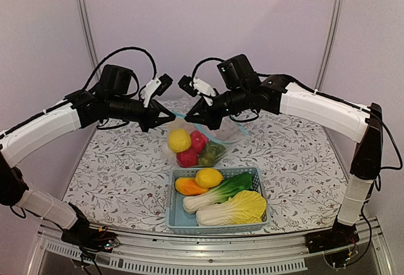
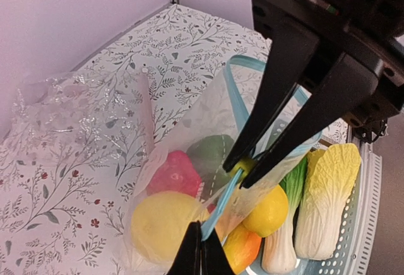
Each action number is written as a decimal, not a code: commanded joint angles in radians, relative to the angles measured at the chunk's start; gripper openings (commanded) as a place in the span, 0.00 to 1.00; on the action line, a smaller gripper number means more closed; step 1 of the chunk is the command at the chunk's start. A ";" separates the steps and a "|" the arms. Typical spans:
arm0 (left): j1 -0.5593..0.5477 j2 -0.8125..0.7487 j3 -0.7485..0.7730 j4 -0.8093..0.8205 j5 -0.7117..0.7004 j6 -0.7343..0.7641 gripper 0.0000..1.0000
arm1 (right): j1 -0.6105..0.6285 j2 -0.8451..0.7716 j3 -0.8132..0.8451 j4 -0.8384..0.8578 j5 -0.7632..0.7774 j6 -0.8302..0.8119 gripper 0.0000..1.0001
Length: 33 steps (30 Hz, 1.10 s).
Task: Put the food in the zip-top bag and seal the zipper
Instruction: Zip the zipper on the zipper food storage bag.
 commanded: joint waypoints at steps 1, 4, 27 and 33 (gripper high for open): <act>0.055 -0.050 -0.006 0.031 -0.081 -0.018 0.00 | -0.017 -0.046 -0.037 -0.123 0.085 -0.003 0.04; 0.061 -0.051 -0.006 0.035 -0.084 -0.024 0.00 | -0.018 -0.055 -0.045 -0.123 0.097 -0.001 0.05; 0.076 -0.049 -0.011 0.044 -0.111 -0.035 0.00 | -0.018 -0.094 -0.090 -0.123 0.121 0.012 0.10; 0.083 -0.050 -0.011 0.046 -0.120 -0.042 0.00 | -0.018 -0.097 -0.095 -0.121 0.127 0.018 0.10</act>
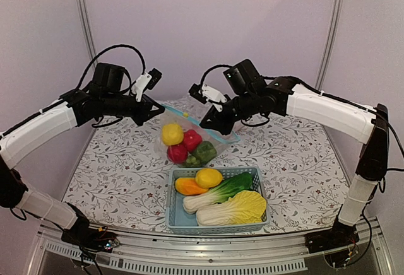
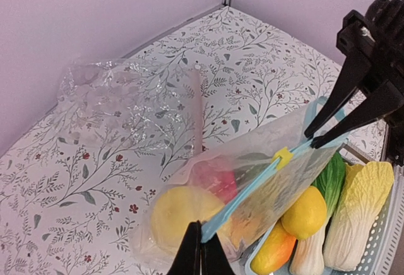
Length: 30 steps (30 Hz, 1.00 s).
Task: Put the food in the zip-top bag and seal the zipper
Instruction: Zip the zipper on the zipper food storage bag.
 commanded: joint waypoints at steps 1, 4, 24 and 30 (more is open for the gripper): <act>0.016 -0.031 -0.003 0.034 -0.021 -0.011 0.00 | -0.003 -0.040 -0.016 -0.028 0.024 0.012 0.10; 0.019 -0.031 -0.003 0.035 -0.025 -0.013 0.00 | -0.002 -0.042 -0.021 -0.026 0.029 0.016 0.10; -0.061 -0.004 0.012 -0.022 0.296 0.086 0.00 | -0.002 -0.030 0.113 -0.054 -0.084 0.044 0.61; -0.061 -0.002 0.014 -0.022 0.259 0.083 0.00 | 0.001 -0.025 0.096 -0.081 -0.204 0.046 0.57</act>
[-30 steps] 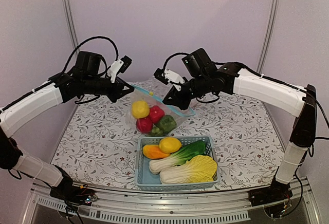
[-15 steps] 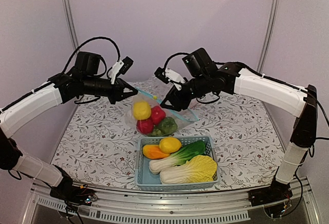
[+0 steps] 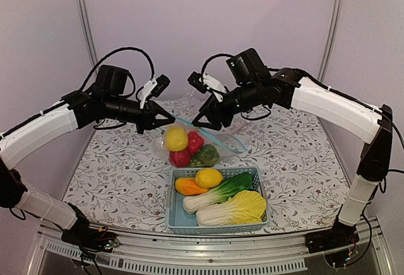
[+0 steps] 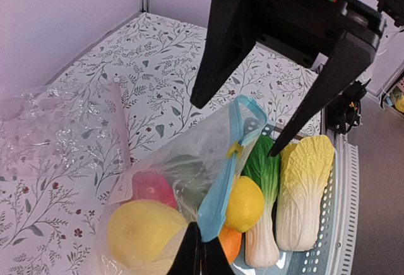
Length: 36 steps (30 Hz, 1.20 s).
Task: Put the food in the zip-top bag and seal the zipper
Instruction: Zip the zipper on the zipper food storage bag.
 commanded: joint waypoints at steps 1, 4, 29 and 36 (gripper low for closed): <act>-0.010 0.002 0.022 -0.002 -0.006 0.009 0.00 | 0.005 -0.016 0.007 -0.048 -0.110 -0.005 0.56; -0.009 0.002 0.022 -0.001 -0.003 0.006 0.00 | 0.016 -0.015 0.007 -0.060 -0.087 -0.011 0.52; -0.009 -0.002 0.022 0.000 0.002 0.007 0.00 | 0.008 0.072 0.065 -0.069 -0.066 -0.036 0.33; -0.009 0.000 0.022 -0.001 -0.001 0.009 0.00 | 0.005 0.080 0.065 -0.072 -0.067 -0.038 0.24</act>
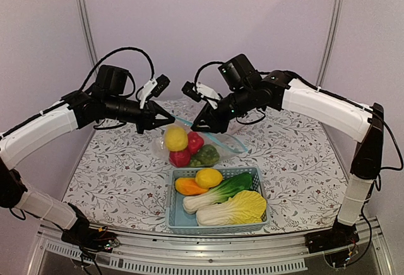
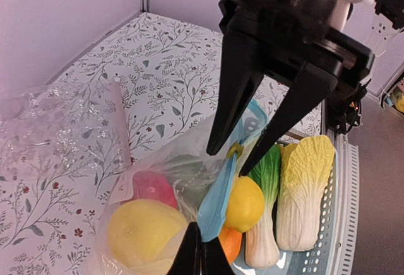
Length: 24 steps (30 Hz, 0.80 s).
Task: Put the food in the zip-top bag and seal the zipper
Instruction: Zip the zipper on the zipper food storage bag.
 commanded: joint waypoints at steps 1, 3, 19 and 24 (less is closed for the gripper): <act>-0.009 0.000 0.022 0.000 0.004 0.009 0.00 | -0.006 0.015 0.031 -0.016 -0.013 0.002 0.21; -0.009 0.001 0.022 -0.001 0.001 0.009 0.00 | -0.007 0.014 0.031 -0.015 -0.013 0.002 0.18; 0.025 -0.010 0.018 0.021 -0.114 -0.028 0.00 | -0.012 -0.012 -0.011 -0.016 0.012 0.009 0.03; 0.032 -0.014 0.016 0.027 -0.149 -0.039 0.00 | -0.014 -0.021 -0.029 -0.017 0.020 0.014 0.02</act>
